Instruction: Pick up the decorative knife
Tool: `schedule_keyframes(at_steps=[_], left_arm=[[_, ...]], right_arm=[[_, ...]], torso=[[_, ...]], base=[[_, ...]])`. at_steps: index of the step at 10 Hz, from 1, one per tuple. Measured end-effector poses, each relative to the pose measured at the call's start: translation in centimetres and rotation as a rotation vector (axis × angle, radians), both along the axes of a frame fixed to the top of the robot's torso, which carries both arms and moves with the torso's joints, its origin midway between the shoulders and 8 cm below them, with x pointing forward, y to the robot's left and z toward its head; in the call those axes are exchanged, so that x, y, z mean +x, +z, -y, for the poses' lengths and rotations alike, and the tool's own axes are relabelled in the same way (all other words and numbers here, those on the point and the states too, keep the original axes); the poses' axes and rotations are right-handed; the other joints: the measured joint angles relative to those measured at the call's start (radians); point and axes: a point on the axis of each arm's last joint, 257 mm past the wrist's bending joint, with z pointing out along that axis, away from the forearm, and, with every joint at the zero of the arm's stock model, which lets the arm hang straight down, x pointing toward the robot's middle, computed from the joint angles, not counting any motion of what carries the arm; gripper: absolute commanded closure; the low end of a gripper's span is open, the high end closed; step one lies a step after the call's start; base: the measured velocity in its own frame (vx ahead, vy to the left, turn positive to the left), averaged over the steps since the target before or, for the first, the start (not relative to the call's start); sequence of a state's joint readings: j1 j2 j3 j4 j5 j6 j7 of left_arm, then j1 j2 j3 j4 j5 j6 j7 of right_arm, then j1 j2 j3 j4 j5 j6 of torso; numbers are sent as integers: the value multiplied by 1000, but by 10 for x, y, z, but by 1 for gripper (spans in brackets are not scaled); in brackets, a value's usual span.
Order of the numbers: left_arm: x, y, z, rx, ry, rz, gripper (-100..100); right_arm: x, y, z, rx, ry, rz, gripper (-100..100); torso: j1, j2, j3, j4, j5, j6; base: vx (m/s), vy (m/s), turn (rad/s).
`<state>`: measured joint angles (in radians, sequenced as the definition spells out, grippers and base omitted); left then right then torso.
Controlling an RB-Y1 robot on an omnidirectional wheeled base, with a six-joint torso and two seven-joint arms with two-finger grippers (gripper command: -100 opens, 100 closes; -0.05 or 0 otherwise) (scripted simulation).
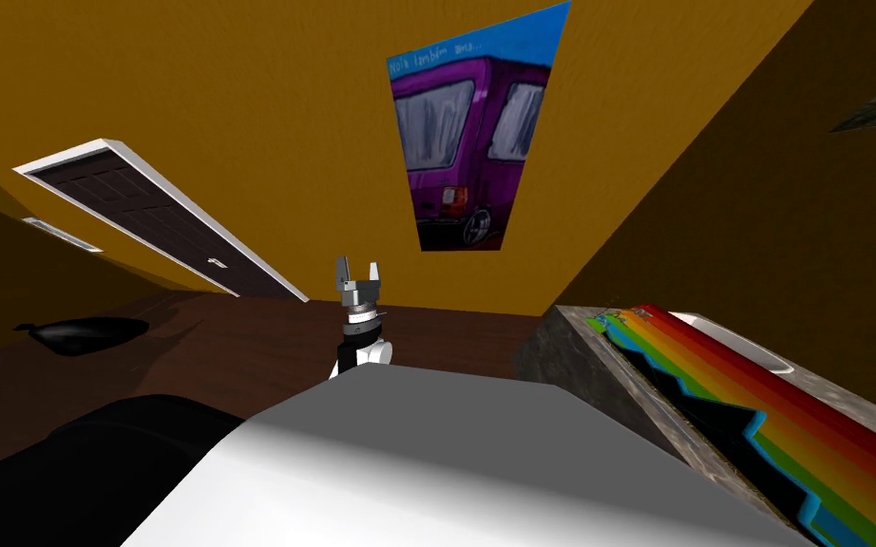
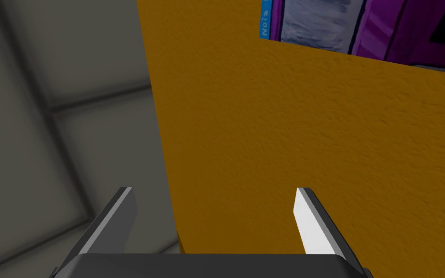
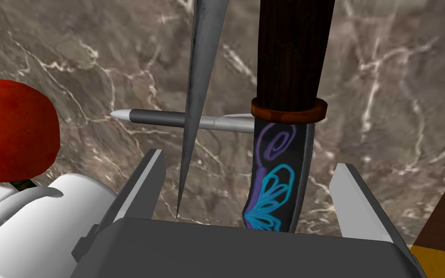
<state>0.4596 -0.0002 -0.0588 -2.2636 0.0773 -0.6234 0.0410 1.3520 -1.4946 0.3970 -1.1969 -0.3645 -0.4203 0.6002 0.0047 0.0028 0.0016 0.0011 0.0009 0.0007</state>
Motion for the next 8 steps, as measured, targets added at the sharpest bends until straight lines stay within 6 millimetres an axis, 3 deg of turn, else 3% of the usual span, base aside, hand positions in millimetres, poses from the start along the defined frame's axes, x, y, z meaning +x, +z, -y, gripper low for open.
schedule_keyframes(at_steps=[4,5,8], left_arm=[[0,0,0,0,0,0,0],[0,0,0,0,0,0,0],[0,0,0,0,0,0,0]], right_arm=[[-24,-13,-4,8,-49,0,-100],[-25,-13,-4,9,-52,1,100],[-25,-13,-3,6,-51,-1,100]], torso=[[0,0,0,0,0,0],[-1,-1,-1,0,0,0],[-1,-2,-1,0,-2,1]], base=[[-26,15,96],[0,0,0],[0,0,0]])
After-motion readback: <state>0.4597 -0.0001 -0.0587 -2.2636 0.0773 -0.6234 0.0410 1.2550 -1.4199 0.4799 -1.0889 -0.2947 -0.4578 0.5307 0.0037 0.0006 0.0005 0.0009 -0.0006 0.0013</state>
